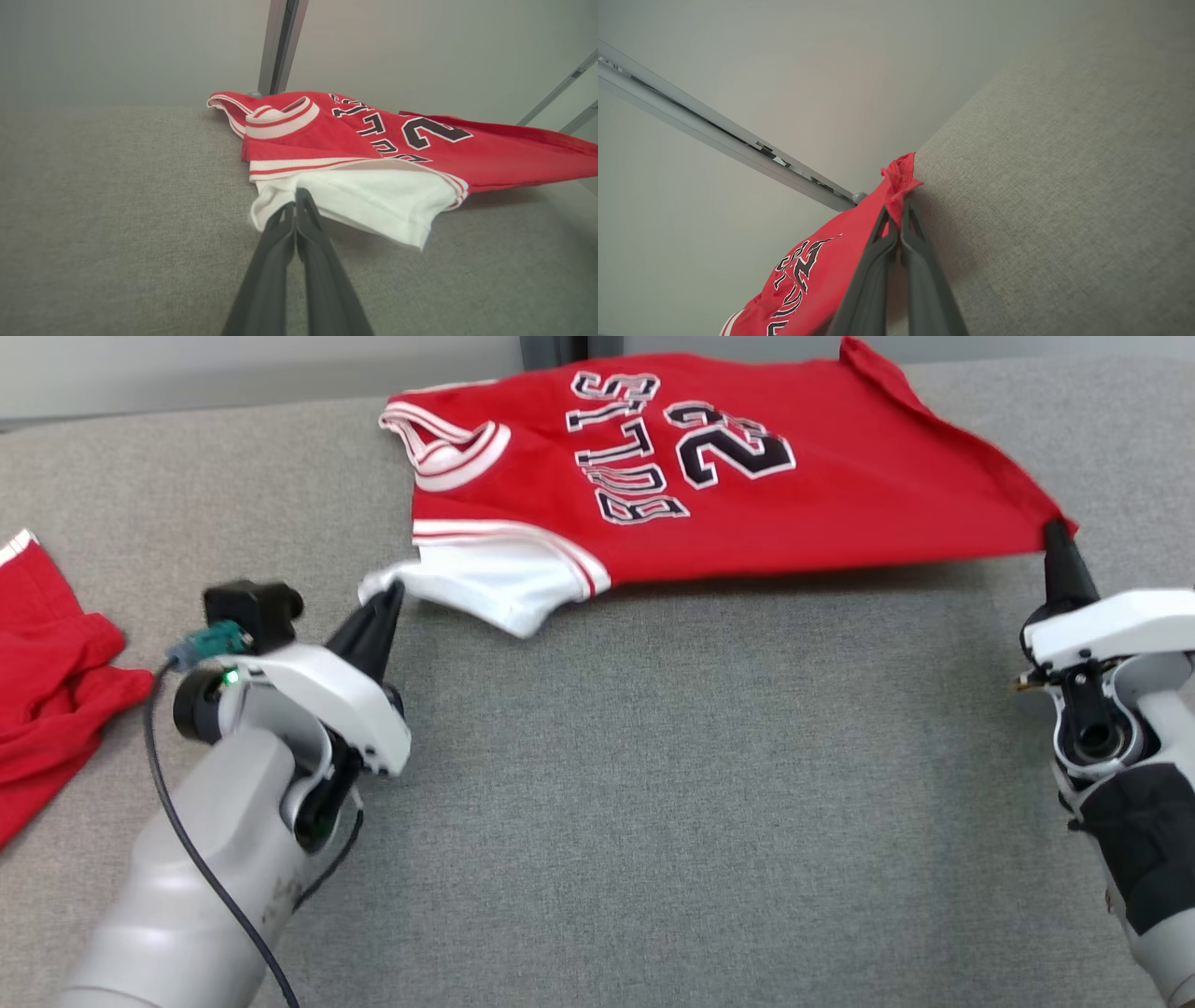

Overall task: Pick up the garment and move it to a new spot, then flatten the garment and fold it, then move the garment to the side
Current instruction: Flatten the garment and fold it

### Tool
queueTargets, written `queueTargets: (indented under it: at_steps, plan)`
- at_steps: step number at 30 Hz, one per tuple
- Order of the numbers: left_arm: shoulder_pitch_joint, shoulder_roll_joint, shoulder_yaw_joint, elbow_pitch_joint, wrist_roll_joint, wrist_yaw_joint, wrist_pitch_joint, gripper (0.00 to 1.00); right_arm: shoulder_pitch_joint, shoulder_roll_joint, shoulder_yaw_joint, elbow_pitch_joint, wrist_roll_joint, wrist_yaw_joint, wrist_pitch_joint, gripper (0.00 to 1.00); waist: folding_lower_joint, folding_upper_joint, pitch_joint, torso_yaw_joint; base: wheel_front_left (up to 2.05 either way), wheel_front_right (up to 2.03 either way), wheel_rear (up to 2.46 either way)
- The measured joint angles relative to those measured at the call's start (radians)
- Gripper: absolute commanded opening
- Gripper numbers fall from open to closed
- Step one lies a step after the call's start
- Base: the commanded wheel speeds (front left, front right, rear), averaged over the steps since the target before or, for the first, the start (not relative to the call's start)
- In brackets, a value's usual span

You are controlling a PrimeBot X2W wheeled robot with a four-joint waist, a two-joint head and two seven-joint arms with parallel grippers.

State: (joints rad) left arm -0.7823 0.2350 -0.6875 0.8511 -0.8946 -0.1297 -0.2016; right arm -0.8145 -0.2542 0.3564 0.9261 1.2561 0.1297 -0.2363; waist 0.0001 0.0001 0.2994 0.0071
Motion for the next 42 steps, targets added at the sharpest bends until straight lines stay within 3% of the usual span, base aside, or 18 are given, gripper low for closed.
queueTargets:
  at_steps: [10, 22, 34, 42]
  plan:
    - [0.121, 0.033, -0.155, 0.043, 0.1, 0.0, 0.078, 0.0, 0.085, 0.004, 0.065, 0.072, 0.021, 0.0, 0.047, 0.0, 0.0, -0.0001, -0.096, 0.005, 0.0, 0.0, 0.0]
    - [0.222, 0.087, -0.277, -0.05, 0.116, 0.0, 0.222, 0.0, 0.151, -0.024, 0.164, 0.094, 0.018, 0.0, 0.172, 0.0, 0.0, 0.0, -0.187, 0.01, 0.0, 0.0, 0.0]
    - [0.329, 0.242, -0.309, -0.313, -0.007, 0.001, 0.471, 0.0, 0.198, -0.099, 0.276, 0.031, 0.021, 0.0, 0.446, 0.0, 0.0, 0.0, -0.255, -0.002, 0.0, 0.0, 0.0]
    - [0.414, 0.363, -0.315, -0.556, -0.096, 0.036, 0.629, 0.0, 0.248, -0.162, 0.313, -0.044, 0.05, 0.0, 0.591, 0.0, 0.0, 0.0, -0.293, -0.015, 0.0, 0.0, 0.0]
